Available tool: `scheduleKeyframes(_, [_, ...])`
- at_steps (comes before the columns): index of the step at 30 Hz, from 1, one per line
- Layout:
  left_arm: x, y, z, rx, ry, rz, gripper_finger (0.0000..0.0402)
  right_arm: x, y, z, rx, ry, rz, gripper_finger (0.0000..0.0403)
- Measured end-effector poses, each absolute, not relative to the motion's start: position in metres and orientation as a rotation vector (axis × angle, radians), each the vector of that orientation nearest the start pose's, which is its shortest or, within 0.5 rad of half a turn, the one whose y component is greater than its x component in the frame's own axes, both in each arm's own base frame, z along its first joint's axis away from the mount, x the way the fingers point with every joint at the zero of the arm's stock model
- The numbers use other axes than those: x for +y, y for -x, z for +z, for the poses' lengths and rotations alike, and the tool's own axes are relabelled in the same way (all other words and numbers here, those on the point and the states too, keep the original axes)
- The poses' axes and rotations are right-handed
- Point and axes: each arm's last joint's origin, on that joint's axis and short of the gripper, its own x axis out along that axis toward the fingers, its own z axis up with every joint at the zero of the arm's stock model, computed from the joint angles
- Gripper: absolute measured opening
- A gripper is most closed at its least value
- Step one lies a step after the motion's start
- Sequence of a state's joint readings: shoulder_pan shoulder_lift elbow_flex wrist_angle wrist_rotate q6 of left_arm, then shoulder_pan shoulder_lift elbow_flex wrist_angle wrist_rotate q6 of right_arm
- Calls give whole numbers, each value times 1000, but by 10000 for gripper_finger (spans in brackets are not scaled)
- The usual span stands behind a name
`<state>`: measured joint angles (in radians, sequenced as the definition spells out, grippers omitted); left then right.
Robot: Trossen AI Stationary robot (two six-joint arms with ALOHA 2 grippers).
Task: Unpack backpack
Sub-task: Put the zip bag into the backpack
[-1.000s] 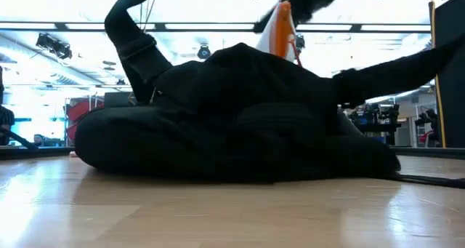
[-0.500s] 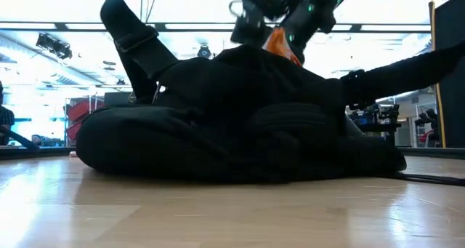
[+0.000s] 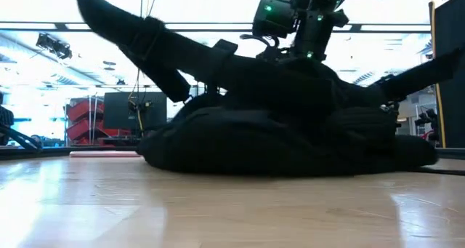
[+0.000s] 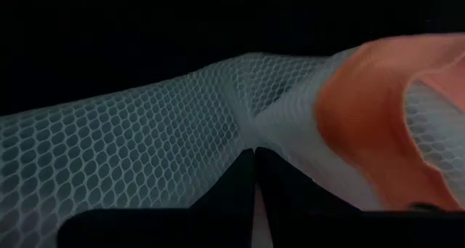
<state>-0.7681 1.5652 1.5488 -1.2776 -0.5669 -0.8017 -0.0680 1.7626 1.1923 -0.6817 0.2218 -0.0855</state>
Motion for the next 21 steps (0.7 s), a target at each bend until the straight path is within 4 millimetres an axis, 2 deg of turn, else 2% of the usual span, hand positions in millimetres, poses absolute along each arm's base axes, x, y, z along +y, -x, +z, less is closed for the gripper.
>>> scheduleKeyframes(4, [-198,-213,301,910,24,213,0,-21,-333,181,1288,163,-194,0])
scheduleKeyframes(7, [-193,-207,267,838,134,168,0,-14,-332,173,1263,144,-156,0])
scheduleKeyframes(10, [-181,-198,235,744,271,114,0,-7,-331,169,1249,127,-149,0])
scheduleKeyframes(14, [-158,-185,203,627,401,119,0,1,-329,166,1244,101,-145,0])
scheduleKeyframes(17, [-142,-177,191,572,419,183,0,7,-327,162,1245,84,-149,0])
scheduleKeyframes(21, [-130,-173,194,514,371,234,0,13,-323,157,1262,62,-146,0])
